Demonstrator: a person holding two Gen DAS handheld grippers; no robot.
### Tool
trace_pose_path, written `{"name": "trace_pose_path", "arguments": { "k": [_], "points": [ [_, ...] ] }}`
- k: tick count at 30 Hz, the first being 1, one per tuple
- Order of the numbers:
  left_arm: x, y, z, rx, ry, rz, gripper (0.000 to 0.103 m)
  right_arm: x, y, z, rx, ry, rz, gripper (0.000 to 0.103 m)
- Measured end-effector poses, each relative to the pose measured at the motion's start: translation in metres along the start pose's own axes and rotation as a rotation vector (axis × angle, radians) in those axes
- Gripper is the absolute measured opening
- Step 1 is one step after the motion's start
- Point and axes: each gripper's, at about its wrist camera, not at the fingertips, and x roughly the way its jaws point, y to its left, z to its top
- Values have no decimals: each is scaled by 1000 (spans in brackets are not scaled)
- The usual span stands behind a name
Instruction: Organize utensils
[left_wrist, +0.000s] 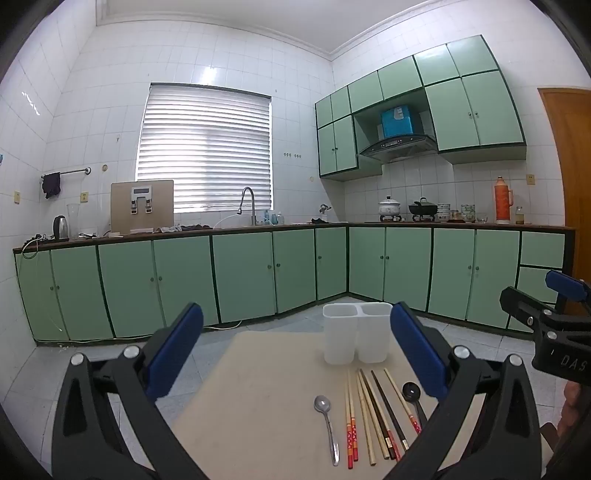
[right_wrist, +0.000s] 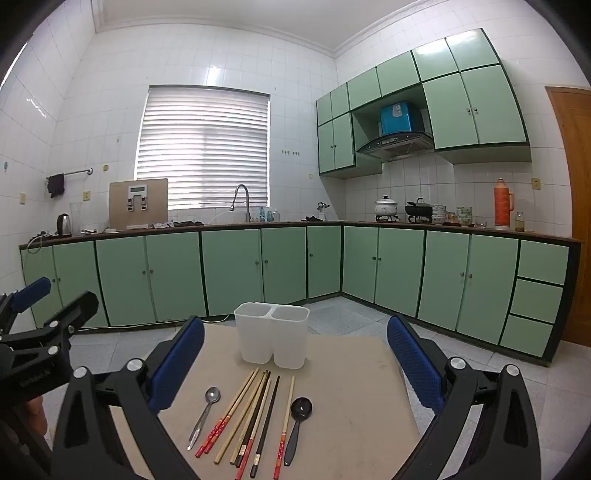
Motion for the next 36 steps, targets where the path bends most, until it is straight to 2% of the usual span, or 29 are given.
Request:
{"name": "trace_pose_path", "arguments": {
  "k": [36],
  "points": [
    [-1,1,1,2,0,-1,98,1,12,-6,1,-2,0,97]
  ]
}}
